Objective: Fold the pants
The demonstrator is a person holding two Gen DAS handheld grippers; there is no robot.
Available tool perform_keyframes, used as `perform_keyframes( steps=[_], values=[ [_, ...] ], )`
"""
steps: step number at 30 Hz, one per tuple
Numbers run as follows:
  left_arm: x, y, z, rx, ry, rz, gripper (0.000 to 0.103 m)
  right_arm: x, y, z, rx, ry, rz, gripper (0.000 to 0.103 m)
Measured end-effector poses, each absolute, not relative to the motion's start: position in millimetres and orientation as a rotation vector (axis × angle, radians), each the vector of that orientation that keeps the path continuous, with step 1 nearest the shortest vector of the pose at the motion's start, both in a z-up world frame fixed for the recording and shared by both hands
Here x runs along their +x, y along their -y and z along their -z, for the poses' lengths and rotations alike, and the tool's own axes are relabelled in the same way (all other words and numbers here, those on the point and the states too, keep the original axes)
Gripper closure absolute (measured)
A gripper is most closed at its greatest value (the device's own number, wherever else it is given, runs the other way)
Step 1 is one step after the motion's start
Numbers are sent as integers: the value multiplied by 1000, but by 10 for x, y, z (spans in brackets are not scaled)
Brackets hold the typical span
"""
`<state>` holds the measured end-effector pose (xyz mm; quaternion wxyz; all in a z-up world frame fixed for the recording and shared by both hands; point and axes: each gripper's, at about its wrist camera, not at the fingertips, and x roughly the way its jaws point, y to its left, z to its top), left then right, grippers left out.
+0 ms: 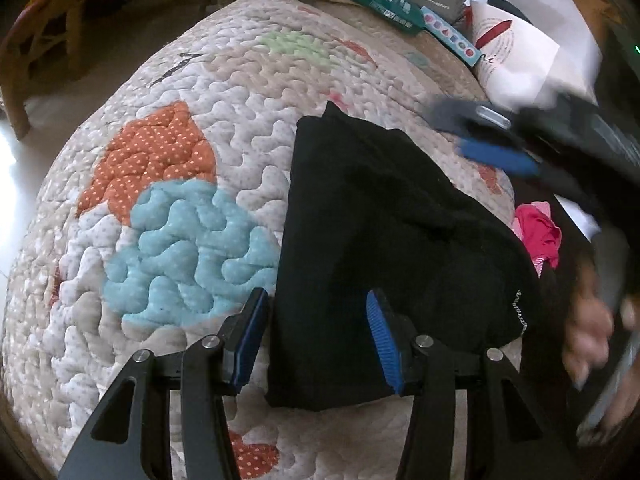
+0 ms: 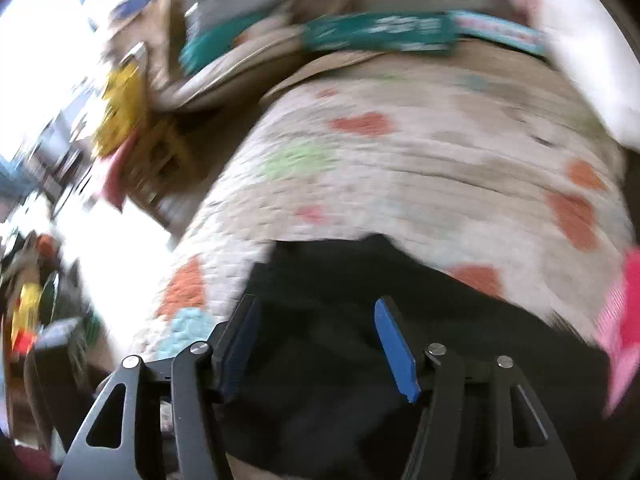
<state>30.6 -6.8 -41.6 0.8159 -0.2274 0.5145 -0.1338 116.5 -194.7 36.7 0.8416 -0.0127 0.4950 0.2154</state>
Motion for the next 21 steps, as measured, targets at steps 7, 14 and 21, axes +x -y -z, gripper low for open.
perform_keyframes(
  steps=[7,14,21],
  values=[
    [308,153,424,-447,-1077,311,69,1670,1093,108,-243,-1219,-494,37],
    [381,184,420,-492,-1121,310,94,1670,824,333,-380,-1256,-514,88],
    [495,-88,293,-556,-1078,251,94,1732,899,103,-302,-1202,-513,91]
  ],
)
